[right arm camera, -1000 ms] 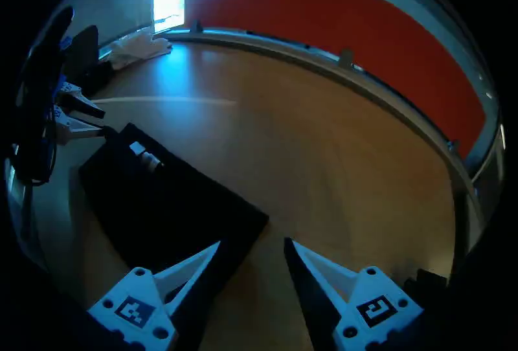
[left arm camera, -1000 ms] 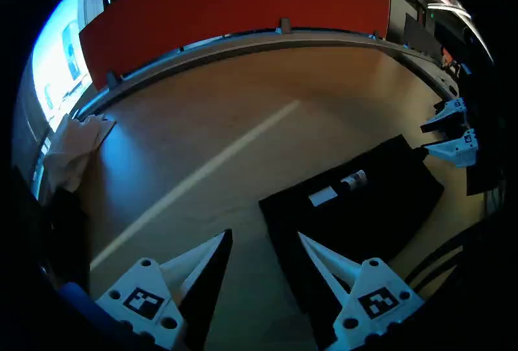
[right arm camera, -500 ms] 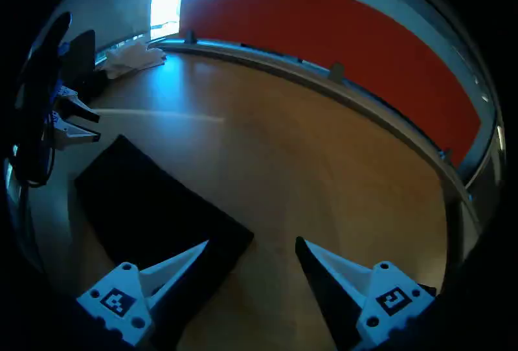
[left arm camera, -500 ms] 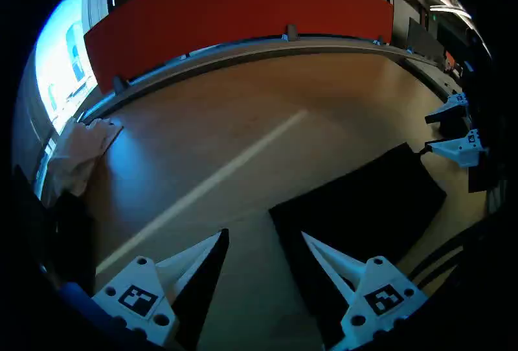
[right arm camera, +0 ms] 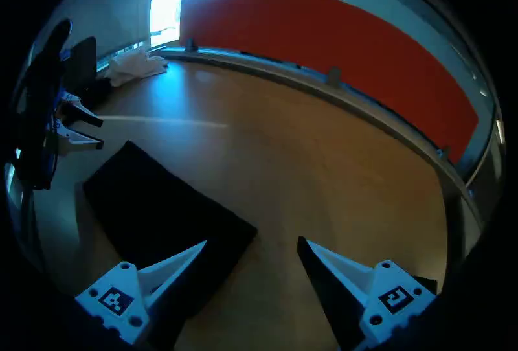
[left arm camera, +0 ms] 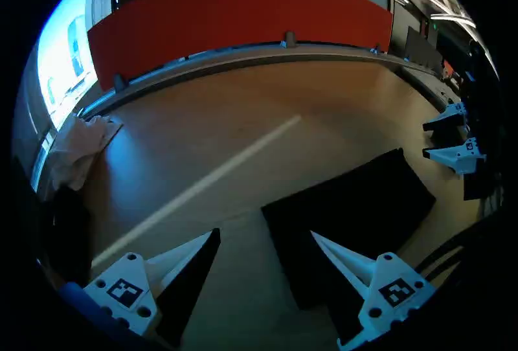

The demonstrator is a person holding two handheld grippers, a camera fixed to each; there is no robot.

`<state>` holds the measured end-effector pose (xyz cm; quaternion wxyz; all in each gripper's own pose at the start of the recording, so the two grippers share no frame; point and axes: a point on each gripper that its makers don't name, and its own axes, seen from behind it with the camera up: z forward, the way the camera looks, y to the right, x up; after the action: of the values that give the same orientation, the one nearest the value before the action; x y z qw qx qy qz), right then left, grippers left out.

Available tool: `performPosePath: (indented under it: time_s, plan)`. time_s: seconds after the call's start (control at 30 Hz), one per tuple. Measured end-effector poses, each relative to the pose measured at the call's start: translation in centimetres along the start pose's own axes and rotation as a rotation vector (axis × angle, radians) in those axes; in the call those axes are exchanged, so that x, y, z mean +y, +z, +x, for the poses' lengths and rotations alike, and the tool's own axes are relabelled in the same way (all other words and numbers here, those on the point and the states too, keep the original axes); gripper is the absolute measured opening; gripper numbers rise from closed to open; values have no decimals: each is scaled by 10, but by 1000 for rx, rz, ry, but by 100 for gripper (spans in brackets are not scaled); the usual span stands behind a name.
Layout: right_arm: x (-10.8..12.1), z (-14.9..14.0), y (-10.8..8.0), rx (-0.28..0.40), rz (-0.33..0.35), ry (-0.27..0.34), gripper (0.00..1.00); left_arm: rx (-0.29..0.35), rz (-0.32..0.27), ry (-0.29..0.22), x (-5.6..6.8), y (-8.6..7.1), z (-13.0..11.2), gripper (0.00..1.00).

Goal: Fold towel

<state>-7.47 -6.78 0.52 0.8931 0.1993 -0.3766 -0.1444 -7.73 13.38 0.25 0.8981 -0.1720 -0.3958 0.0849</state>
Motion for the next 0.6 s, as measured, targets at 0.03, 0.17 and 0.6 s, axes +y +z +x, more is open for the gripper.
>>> performPosePath:
  time_s: [0.03,0.17,0.6]
  plan:
    - [-1,0,-2,2,0,1,98,2,0,-1,1,-2,0,92]
    - [-4,-1,-10,12,2,5,98,13,1,-10,3,-9,-2,92]
    - [-18,-12,-38,28,10,34,98,26,22,-70,5,-35,-22,92]
